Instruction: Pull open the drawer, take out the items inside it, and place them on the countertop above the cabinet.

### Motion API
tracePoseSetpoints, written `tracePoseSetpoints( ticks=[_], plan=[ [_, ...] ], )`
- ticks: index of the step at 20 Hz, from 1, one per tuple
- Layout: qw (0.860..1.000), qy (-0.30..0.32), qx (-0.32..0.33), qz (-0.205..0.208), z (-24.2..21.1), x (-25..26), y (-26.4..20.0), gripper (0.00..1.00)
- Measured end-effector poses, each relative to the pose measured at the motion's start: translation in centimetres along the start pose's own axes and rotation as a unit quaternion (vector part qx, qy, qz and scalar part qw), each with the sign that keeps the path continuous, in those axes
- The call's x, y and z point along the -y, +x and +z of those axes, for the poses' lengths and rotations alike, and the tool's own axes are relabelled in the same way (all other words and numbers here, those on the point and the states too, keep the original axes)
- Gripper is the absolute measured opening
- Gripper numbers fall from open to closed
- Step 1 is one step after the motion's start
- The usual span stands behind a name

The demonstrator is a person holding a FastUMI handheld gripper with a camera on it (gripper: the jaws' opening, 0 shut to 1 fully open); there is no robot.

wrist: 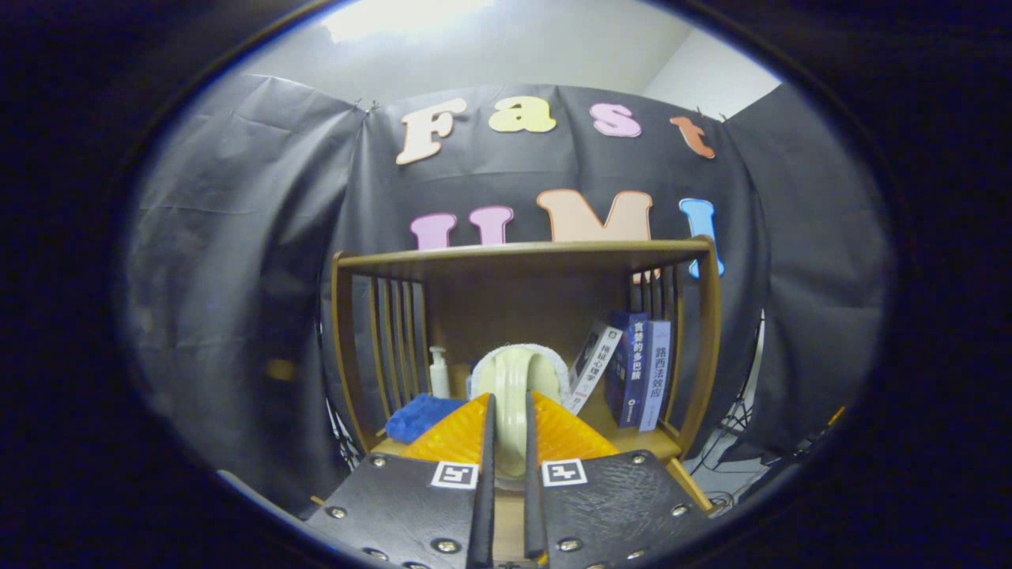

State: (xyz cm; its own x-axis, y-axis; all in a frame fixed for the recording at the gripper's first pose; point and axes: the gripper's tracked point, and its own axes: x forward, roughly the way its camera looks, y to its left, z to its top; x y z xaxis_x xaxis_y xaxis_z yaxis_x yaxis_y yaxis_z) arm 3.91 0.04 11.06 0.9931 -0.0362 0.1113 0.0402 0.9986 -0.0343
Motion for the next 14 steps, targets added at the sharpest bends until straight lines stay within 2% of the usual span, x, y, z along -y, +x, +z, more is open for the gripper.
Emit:
tracePoseSetpoints(
  ticks=[6,11,14],
  plan=[
    [0.999,0.027,-0.021,-0.034,0.4,-0.1,1.3,0.15],
    [0.995,0.056,-0.076,-0.038,-2.5,-0.8,6.3,0.15],
    [0.993,0.048,-0.099,-0.048,-3.5,-0.6,9.7,0.15]
  ],
)
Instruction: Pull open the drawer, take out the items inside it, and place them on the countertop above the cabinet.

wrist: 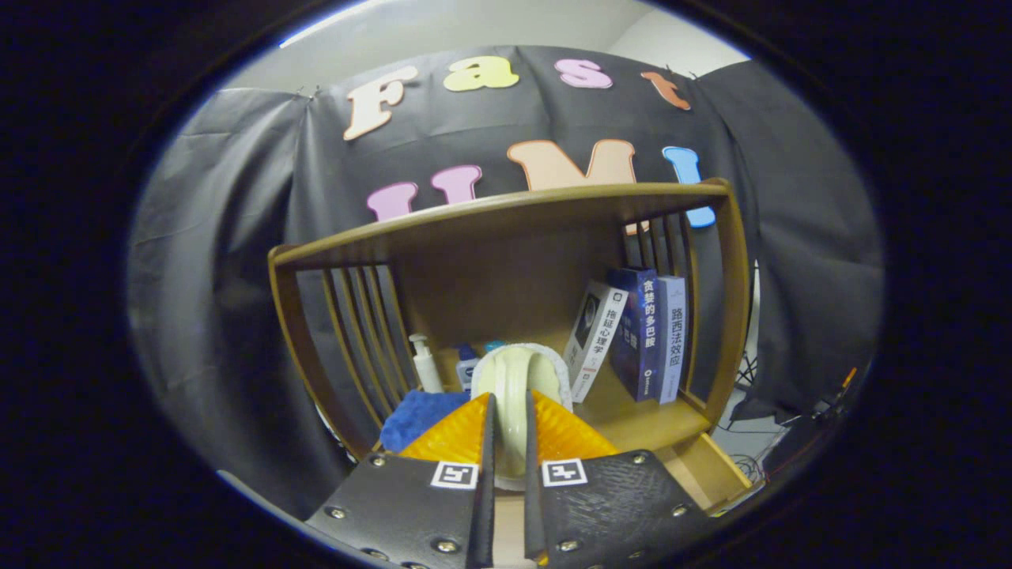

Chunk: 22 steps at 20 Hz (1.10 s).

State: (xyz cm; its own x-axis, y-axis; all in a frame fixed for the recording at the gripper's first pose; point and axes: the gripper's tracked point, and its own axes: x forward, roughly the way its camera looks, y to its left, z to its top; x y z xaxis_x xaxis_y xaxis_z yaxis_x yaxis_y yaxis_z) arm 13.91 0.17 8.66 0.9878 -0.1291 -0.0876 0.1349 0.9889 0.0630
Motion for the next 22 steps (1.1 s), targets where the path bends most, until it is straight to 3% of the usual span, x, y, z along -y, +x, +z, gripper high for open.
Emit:
tracePoseSetpoints(
  ticks=[7,22],
  plan=[
    [0.997,-0.045,-0.053,-0.021,-1.1,-0.1,7.0,0.15],
    [0.98,-0.089,-0.166,-0.063,-15.0,5.2,18.1,0.16]
  ],
)
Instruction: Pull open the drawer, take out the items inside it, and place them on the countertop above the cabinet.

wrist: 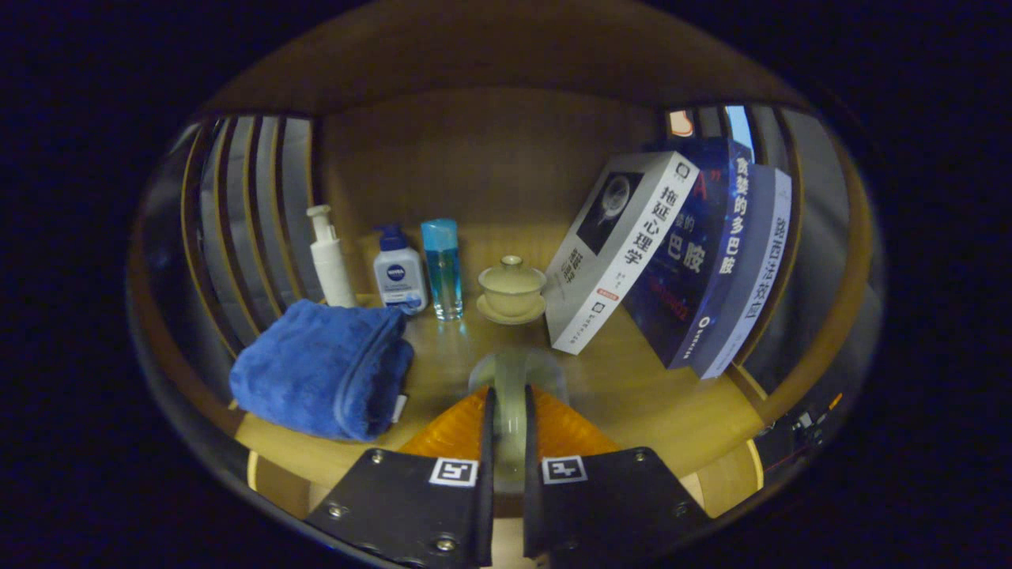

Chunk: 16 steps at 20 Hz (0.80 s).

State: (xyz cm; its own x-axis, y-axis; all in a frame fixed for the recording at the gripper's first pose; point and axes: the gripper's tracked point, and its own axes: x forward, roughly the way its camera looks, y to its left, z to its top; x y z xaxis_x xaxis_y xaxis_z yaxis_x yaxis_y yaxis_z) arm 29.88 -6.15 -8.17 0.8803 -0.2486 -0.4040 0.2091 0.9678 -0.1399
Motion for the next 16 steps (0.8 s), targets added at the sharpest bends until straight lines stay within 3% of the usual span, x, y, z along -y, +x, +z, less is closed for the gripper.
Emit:
tracePoseSetpoints(
  ticks=[9,11,16],
  plan=[
    [0.997,-0.036,0.053,-0.031,0.7,-0.1,0.8,0.16],
    [0.999,-0.029,0.03,-0.01,-0.8,-0.9,0.9,0.39],
    [0.996,0.018,0.085,0.001,1.5,-0.7,-3.3,0.99]
  ],
)
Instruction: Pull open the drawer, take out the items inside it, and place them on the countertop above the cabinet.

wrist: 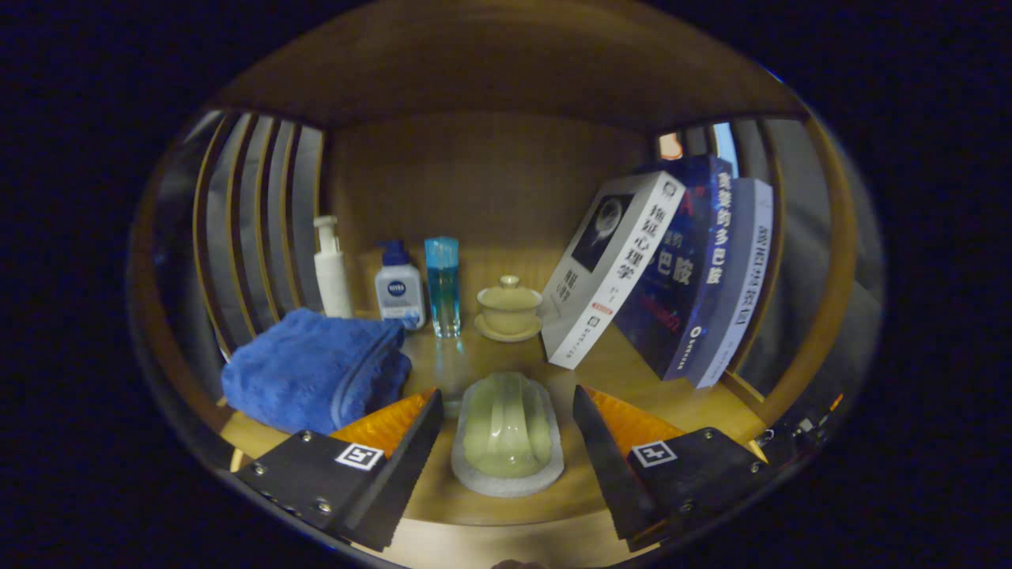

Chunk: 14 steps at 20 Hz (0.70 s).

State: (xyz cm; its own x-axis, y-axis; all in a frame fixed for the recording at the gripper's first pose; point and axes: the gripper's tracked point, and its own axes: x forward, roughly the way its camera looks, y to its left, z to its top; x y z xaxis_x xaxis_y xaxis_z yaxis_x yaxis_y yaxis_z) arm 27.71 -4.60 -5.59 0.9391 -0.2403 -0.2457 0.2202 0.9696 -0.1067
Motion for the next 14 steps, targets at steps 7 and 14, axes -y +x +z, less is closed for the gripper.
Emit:
tracePoseSetpoints(
  ticks=[7,14],
  plan=[
    [0.998,0.027,0.036,0.039,1.0,-0.2,-11.2,0.98],
    [0.997,0.021,0.065,0.034,-1.0,3.0,-22.7,0.98]
  ],
)
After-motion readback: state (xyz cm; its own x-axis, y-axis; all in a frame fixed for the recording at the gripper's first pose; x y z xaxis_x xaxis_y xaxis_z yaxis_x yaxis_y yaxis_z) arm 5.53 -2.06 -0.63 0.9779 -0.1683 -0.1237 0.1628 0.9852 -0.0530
